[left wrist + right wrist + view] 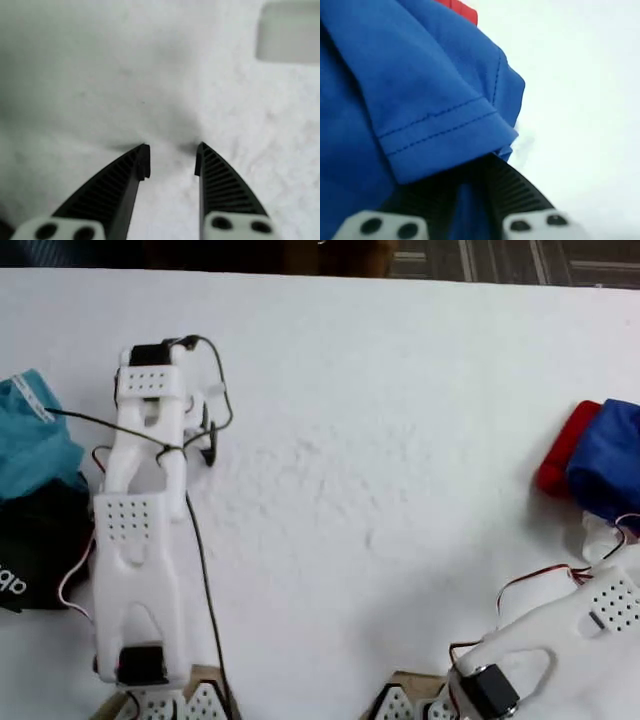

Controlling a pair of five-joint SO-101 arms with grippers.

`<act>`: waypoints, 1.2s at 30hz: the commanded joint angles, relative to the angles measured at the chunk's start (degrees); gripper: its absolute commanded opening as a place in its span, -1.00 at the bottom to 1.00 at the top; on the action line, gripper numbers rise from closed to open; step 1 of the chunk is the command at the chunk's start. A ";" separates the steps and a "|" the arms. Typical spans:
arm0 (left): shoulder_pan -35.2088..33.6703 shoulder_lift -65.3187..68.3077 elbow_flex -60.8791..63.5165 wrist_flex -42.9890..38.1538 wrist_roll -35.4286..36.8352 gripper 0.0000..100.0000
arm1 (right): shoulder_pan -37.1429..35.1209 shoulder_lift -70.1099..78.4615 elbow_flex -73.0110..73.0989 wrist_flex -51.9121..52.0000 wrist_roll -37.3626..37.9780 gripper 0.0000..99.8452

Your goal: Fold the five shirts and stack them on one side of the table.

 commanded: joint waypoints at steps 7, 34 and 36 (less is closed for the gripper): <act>-2.02 -0.79 0.40 1.05 -0.53 -0.67 | -1.45 -4.09 -2.11 -7.43 0.00 -0.96; -4.57 -1.14 0.31 1.05 -7.03 -0.78 | -4.79 -15.34 -2.20 3.21 0.44 -0.96; -4.75 -1.23 0.31 1.05 -7.03 -0.78 | -7.52 -18.77 -2.20 11.47 0.26 -0.96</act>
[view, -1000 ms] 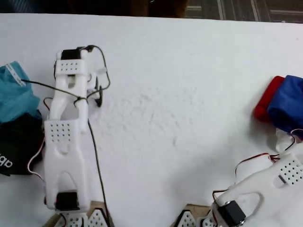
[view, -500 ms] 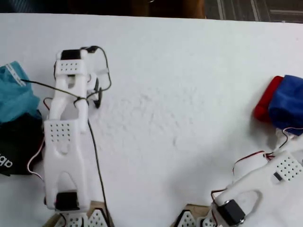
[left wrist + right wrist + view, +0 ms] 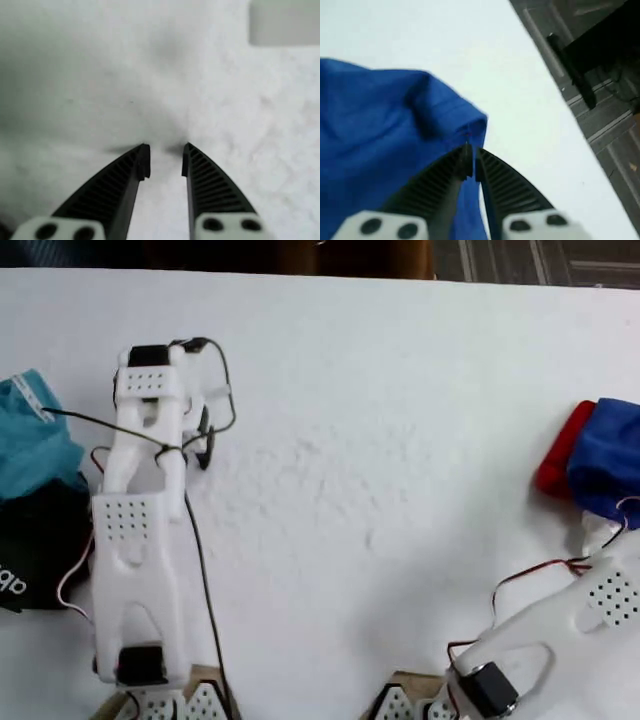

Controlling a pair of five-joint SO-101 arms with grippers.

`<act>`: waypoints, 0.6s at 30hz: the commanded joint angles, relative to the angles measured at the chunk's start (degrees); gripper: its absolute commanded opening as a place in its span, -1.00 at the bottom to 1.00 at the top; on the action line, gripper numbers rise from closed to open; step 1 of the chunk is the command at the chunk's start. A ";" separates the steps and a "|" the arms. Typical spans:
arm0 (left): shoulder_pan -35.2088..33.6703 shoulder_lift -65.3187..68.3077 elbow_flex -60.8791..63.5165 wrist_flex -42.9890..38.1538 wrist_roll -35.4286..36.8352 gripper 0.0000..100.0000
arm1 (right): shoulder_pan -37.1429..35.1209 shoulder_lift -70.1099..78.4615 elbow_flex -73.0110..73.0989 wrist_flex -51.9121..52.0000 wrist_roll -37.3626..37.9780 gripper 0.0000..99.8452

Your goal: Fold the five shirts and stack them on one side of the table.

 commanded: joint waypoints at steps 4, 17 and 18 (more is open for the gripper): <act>-4.04 -1.32 -0.66 0.97 -0.35 -0.78 | -10.33 -13.58 -2.20 16.92 -0.09 -0.96; -22.15 -13.80 1.80 1.14 -0.35 -0.78 | -39.69 -13.76 -2.20 16.84 -7.65 -0.96; -23.82 -15.91 3.56 1.14 -1.05 -0.78 | -41.10 -13.23 -2.20 16.84 -7.82 -0.96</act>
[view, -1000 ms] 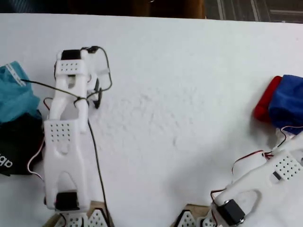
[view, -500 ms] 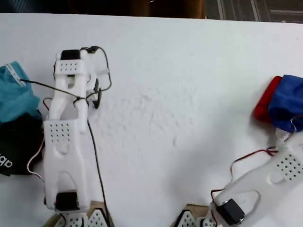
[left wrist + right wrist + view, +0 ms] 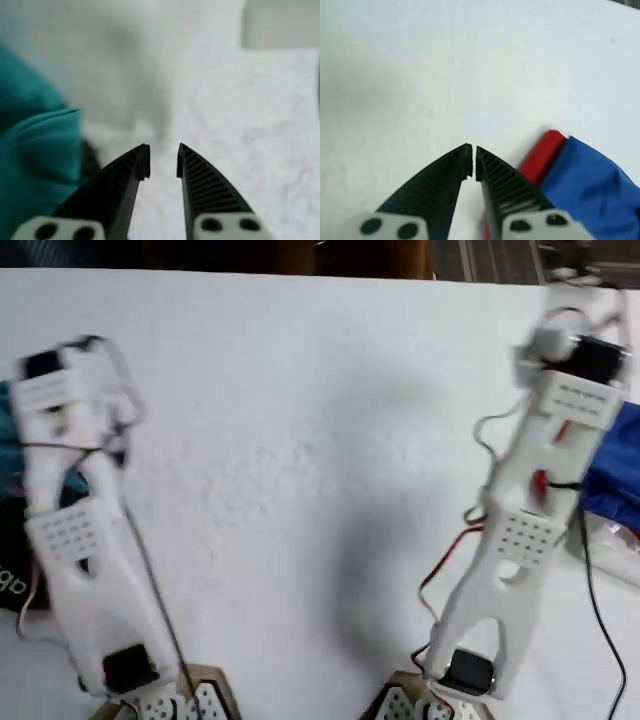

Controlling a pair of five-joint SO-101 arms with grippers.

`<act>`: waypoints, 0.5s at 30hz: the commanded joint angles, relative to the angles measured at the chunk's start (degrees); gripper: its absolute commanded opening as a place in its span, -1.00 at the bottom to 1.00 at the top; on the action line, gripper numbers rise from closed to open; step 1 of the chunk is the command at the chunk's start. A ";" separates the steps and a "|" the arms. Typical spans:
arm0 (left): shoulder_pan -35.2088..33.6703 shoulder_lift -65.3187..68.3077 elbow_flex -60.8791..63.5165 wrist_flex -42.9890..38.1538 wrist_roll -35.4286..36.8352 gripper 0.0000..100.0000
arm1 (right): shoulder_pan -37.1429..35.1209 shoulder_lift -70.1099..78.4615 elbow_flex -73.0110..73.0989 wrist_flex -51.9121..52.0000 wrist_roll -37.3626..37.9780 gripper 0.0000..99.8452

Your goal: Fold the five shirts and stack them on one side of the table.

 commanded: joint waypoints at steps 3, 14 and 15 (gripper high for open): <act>-9.23 -15.38 10.24 0.97 -6.15 -0.78 | -8.13 -1.01 -1.85 1.27 -1.14 -0.96; -30.59 -23.38 19.21 -2.99 -9.32 -0.60 | -12.62 -0.04 -1.85 1.27 -0.79 -0.96; -30.86 -22.42 18.95 -3.25 -9.41 -0.57 | -12.70 -0.04 -1.85 1.27 -0.79 -0.96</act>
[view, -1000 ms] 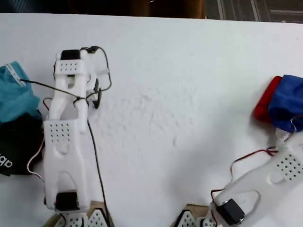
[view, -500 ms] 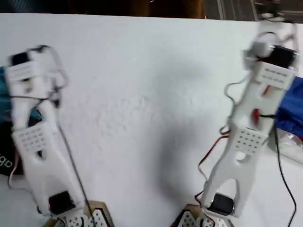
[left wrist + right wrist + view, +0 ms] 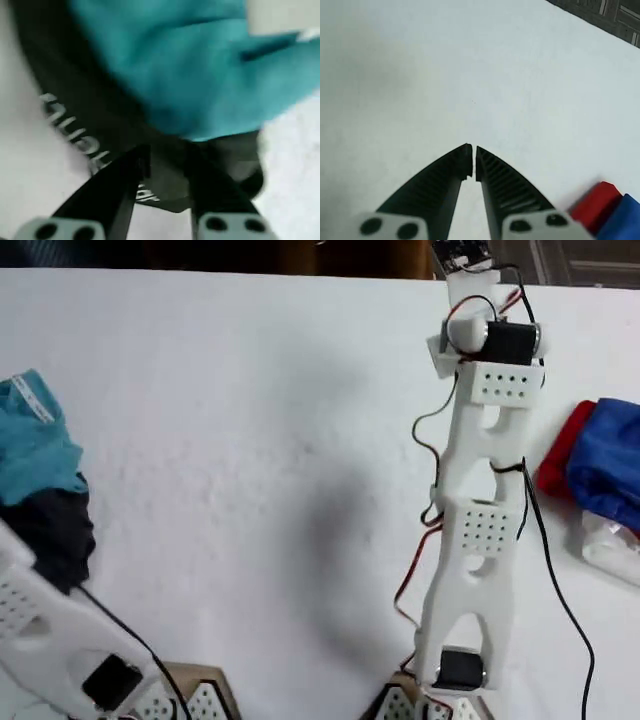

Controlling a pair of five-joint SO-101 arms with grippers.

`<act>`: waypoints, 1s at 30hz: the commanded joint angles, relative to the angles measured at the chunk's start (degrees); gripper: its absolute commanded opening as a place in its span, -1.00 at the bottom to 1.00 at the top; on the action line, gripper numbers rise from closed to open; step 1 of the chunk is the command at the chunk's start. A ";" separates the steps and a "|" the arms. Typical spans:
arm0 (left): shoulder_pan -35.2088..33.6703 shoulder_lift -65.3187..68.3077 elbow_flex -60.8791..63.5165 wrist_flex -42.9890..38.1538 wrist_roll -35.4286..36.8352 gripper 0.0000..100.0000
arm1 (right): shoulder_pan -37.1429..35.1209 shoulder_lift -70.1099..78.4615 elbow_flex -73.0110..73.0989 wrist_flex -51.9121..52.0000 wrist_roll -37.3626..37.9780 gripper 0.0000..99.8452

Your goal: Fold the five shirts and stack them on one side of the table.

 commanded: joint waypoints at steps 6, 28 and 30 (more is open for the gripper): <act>3.87 3.16 -0.66 -2.64 -0.09 -0.56 | -0.57 -0.84 -1.85 1.36 -0.18 -0.96; 15.21 10.11 -17.63 3.52 9.93 -0.95 | -0.04 -3.56 -1.85 1.45 -0.18 -0.96; 19.08 4.04 -18.15 3.52 8.79 -0.95 | 0.48 -3.65 -1.85 1.45 -0.18 -0.96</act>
